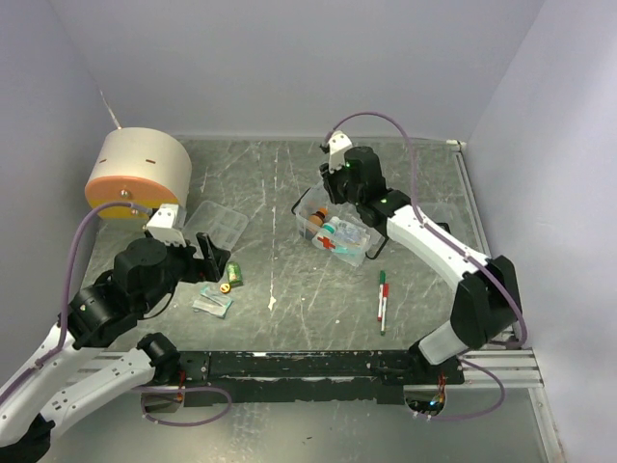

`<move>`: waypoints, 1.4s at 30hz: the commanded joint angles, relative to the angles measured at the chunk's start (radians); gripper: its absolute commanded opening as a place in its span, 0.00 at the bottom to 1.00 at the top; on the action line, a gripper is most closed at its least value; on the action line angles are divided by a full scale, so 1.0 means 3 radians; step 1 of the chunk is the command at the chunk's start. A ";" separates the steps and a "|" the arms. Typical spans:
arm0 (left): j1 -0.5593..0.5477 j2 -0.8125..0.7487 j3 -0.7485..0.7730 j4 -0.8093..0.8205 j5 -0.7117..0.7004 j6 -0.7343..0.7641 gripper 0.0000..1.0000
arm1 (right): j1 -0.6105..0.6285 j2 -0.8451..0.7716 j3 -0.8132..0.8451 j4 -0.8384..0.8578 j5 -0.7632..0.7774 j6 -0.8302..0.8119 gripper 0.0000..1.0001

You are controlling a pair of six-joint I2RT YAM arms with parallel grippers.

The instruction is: Organize the medicine kit

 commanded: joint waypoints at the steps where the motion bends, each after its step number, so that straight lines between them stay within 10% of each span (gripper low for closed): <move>1: 0.0003 -0.0045 -0.0028 -0.0016 -0.0045 0.0051 0.98 | -0.0060 0.0175 0.0287 -0.0174 -0.0177 -0.0450 0.15; 42: 0.0001 -0.0041 -0.0074 0.0035 0.0051 0.0110 0.97 | -0.0374 0.1142 -0.0241 0.0890 -0.0389 -0.0864 0.21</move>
